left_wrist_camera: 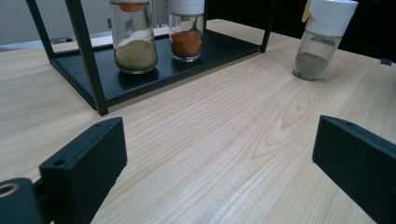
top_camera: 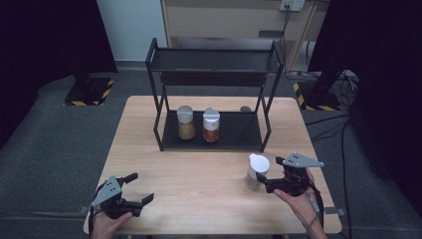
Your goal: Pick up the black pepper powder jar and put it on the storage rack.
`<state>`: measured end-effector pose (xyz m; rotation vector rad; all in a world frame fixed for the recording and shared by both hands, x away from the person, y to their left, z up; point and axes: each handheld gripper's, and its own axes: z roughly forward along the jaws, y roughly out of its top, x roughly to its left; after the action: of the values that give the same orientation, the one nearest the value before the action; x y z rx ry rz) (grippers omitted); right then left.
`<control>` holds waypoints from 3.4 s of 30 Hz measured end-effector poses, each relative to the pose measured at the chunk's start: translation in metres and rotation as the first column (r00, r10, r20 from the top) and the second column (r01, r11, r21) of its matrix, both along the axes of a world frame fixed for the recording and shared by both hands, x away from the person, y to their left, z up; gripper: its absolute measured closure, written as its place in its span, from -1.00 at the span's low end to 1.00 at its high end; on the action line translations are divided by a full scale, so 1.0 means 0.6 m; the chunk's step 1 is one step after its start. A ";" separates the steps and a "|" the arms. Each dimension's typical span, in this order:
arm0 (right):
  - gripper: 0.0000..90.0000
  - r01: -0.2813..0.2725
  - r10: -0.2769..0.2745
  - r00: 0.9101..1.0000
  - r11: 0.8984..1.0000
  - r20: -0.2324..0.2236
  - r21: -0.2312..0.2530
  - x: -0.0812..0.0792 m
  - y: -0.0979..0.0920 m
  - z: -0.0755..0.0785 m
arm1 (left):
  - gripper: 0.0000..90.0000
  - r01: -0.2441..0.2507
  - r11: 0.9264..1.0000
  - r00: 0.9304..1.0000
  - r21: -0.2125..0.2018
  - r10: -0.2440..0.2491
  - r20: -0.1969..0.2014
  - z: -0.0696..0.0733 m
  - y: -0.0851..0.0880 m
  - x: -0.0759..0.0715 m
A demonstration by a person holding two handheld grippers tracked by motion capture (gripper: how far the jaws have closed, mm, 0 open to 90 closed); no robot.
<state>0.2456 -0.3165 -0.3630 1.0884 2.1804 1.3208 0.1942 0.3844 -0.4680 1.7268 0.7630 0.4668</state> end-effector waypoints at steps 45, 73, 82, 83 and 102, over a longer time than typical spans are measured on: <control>-0.33 0.057 -0.057 0.998 0.998 0.002 -0.029 0.022 0.054 -0.058 | -0.95 0.002 1.000 1.000 -0.001 -0.002 -0.001 0.000 0.000 0.000; -0.32 0.053 -0.053 0.999 0.997 0.014 -0.048 0.018 0.067 -0.051 | -0.94 0.005 1.000 1.000 0.000 -0.005 -0.001 0.000 0.002 0.001; -0.32 0.046 -0.045 0.999 0.998 0.022 -0.042 0.017 0.064 -0.036 | -0.94 0.004 1.000 1.000 0.003 -0.004 -0.004 0.001 0.001 0.001; -0.31 0.046 -0.045 0.999 0.998 0.019 -0.041 0.018 0.065 -0.034 | -0.94 0.004 1.000 1.000 0.003 -0.004 -0.004 0.000 0.001 0.001; -0.31 0.015 -0.013 0.999 0.999 0.036 -0.052 0.043 0.087 0.013 | -0.94 0.004 1.000 1.000 -0.002 -0.004 -0.004 -0.001 0.002 0.002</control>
<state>0.2715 -0.2646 -0.3552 1.0509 2.1651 1.2602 0.1951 0.3854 -0.4684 1.7272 0.7634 0.4596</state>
